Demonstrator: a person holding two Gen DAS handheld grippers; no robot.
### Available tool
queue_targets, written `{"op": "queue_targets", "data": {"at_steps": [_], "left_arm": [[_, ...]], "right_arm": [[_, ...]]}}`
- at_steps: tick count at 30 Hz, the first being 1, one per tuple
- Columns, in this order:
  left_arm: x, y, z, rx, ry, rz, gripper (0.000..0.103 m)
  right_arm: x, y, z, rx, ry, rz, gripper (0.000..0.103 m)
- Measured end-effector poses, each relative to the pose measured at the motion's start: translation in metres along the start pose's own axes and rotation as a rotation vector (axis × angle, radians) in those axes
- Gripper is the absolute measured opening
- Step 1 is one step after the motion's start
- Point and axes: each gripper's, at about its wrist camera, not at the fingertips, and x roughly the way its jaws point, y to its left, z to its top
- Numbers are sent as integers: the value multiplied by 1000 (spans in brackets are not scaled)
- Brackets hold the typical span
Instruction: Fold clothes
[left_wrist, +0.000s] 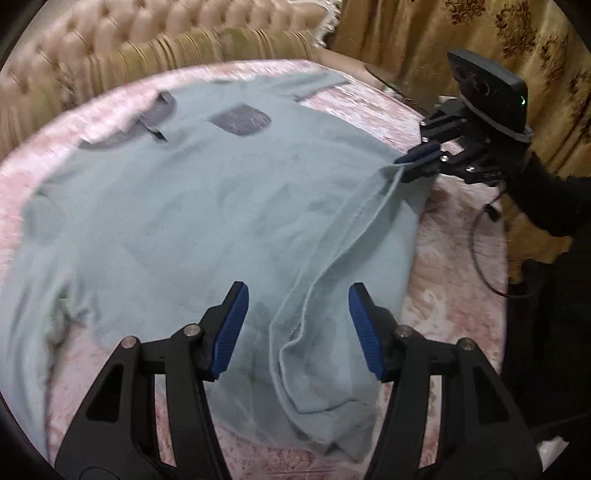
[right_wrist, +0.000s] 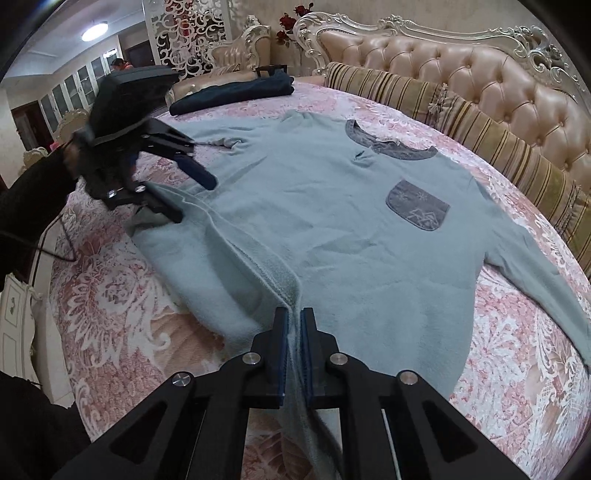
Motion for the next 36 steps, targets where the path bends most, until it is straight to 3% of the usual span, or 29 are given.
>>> {"op": "queue_targets", "data": {"at_steps": [2, 4, 6, 7, 10, 15, 17, 21, 25, 29, 32, 33, 34, 36], "left_arm": [[8, 7, 1, -10, 46, -34, 50], [13, 10, 1, -8, 76, -89, 27], [18, 9, 2, 11, 105, -133, 18], [18, 10, 3, 5, 111, -142, 7], [7, 2, 4, 3, 111, -137, 4], [-36, -61, -6, 82, 93, -1, 4], [-43, -92, -14, 109, 101, 86, 4], [-33, -146, -39, 164, 119, 258, 4], [0, -181, -68, 242, 199, 383, 4], [17, -175, -82, 198, 197, 402, 5], [14, -170, -87, 145, 158, 390, 11], [12, -169, -89, 134, 151, 384, 18], [8, -169, -92, 121, 148, 369, 35], [-5, -170, -101, 79, 111, 347, 49]], "right_arm": [[1, -1, 0, 0, 4, -1, 7], [0, 0, 0, -3, 8, 0, 7], [-3, 2, -1, -7, 12, -1, 7], [-4, 3, -2, -10, 13, -1, 7], [-8, 7, -4, -17, 19, -1, 7], [-23, 24, -10, -40, 26, 13, 7], [-30, 36, -19, -39, 36, 42, 7], [-35, 59, -45, -40, 80, 68, 7], [-27, 74, -72, -46, 136, 57, 6], [-28, 76, -84, -26, 139, 44, 5], [-33, 75, -87, -3, 120, 36, 5], [-35, 74, -89, 5, 113, 33, 5], [-39, 73, -88, 10, 101, 28, 5], [-51, 70, -81, 16, 60, 21, 5]]}}
